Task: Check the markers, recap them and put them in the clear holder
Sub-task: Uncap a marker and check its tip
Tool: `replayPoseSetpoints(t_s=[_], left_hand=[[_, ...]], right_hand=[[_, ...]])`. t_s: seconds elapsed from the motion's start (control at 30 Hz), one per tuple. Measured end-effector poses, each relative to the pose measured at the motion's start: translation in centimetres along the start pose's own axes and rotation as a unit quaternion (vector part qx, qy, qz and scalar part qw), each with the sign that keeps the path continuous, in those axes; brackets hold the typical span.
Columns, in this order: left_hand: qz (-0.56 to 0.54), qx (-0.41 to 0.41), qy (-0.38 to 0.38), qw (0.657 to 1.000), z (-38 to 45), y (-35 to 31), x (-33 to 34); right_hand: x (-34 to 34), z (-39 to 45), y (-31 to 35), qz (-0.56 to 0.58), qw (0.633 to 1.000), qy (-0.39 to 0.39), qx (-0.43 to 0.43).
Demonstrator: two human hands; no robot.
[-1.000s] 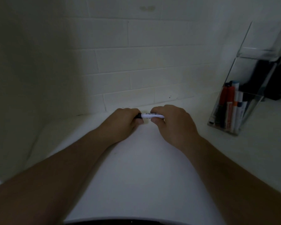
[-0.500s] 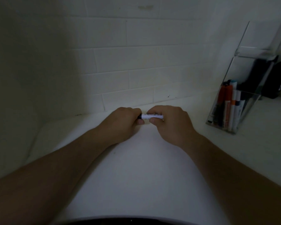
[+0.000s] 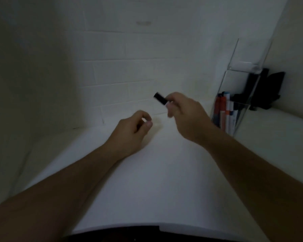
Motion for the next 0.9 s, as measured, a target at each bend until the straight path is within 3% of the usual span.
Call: replayPoseSetpoints(t_s=[0.1,0.2,0.3,0.37,0.53,0.73,0.9], left_hand=[[0.055,0.086,0.09,0.991,-0.3,-2.8,2.5],[0.115,0.148,0.145,0.972,0.2,-5.8,6.0],[0.066,0.073,0.14,0.985,2.0,-9.3,9.7],[0.046,0.048,0.117,0.991,2.6,-11.4,12.1],[0.129,0.133,0.051,0.981,1.4,-12.5,13.9],[0.12,0.097,0.037,0.987,1.1,-12.2,13.4],[0.13,0.059,0.034,0.989,1.0,-12.3,13.1]], right_hand=[[-6.0,0.0,0.3,0.07,0.991,-0.113,0.015],[-11.3,0.0,-0.3,0.045,0.983,-0.178,0.015],[-14.5,-0.5,-2.1,-0.058,0.972,-0.227,0.001],[-15.6,-1.1,-3.4,-0.111,0.97,-0.217,0.001],[-16.1,-1.7,-5.9,-0.175,0.97,-0.168,0.028],[-15.5,-1.6,-7.5,-0.292,0.95,-0.082,0.069],[-14.6,-2.1,-8.9,-0.315,0.946,-0.023,0.069]])
Point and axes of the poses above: each hand's wrist, its own z-axis towards the middle knuckle, its own x-axis out of the palm, y = z × x, the point moved 1 cm from there along z, towards the middle knuckle, and after that the axes turned 5 degrees about z, right-handed, at the moved point
